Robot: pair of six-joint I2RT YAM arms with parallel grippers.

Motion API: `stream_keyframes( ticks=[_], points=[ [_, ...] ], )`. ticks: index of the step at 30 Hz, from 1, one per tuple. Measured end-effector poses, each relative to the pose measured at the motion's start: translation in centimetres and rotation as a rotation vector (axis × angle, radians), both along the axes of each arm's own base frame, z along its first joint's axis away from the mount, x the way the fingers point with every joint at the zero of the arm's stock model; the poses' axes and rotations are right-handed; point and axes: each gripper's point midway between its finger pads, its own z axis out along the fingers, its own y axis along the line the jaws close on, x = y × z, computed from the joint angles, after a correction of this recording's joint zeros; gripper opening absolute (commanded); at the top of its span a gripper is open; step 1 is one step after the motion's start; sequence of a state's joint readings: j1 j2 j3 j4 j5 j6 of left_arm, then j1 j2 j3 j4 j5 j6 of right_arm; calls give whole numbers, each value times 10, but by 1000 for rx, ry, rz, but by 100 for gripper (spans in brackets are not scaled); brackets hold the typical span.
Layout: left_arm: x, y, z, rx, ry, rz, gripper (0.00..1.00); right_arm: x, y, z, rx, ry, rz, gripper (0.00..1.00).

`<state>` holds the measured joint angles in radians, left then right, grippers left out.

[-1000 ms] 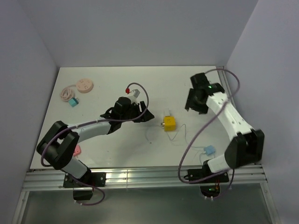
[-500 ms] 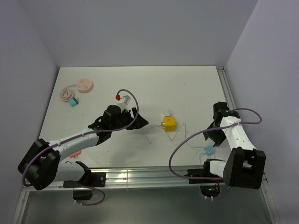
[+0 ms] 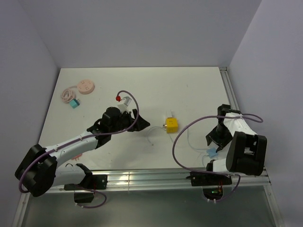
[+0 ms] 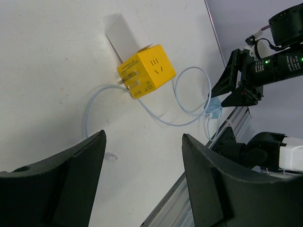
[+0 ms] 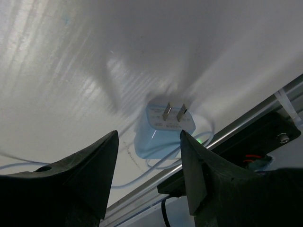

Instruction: Insert the plug

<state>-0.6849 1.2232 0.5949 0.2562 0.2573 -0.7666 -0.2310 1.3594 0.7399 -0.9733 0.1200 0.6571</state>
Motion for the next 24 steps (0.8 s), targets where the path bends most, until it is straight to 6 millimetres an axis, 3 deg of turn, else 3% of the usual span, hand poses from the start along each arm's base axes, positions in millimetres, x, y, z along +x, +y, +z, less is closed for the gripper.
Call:
stream_keyframes(
  ticks=[6, 14, 18, 20, 24],
  points=[
    [0, 0, 1, 0, -6, -1, 71, -16, 1, -3, 13, 106, -1, 48],
    [0, 1, 1, -1, -6, 0, 70, -24, 7, -4, 51, 158, -1, 51],
    [0, 0, 2, -3, -4, 1, 68, -26, 11, 1, 83, 177, 18, 5],
    [-1, 0, 2, -9, 0, -2, 68, -16, 12, -8, 89, 142, 21, 0],
    [-1, 0, 3, -9, 0, -3, 68, -6, 9, -20, 92, 135, 33, 0]
  ],
)
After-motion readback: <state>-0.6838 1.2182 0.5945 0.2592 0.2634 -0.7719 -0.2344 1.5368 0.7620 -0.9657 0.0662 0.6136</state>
